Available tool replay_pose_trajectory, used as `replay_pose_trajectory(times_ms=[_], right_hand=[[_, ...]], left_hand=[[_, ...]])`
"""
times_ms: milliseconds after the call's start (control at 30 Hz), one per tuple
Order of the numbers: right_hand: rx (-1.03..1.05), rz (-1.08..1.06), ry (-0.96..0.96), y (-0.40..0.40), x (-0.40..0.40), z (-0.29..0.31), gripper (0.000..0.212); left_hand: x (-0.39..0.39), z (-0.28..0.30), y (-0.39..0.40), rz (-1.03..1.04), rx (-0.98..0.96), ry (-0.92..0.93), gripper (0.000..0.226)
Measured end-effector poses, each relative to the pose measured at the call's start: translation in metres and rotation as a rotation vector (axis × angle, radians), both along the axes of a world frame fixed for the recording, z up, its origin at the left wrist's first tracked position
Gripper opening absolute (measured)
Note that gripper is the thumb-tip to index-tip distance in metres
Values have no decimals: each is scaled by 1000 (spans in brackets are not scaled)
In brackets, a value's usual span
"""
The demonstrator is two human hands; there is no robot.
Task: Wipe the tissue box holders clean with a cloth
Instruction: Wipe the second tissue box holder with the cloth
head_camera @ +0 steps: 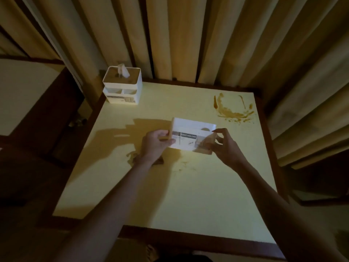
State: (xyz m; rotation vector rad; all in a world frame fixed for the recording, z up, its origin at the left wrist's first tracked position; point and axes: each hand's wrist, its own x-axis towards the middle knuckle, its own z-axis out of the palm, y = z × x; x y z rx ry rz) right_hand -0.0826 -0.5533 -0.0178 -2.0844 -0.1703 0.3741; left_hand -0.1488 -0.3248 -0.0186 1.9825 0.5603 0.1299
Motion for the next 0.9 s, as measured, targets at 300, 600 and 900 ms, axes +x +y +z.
replay_pose_trajectory(times_ms=[300,600,900], right_hand=[[-12,24,-25,-22,-57,-36,56],[-114,66,87,-20,-73,-43,76],[-315,-32,-344,16,-34,-13,28]], left_hand=[[-57,-51,-27,79,-179,47,57],[-69,-65,-29,13,-104,108,62],[-47,-41,-1,5,274,-27,40]])
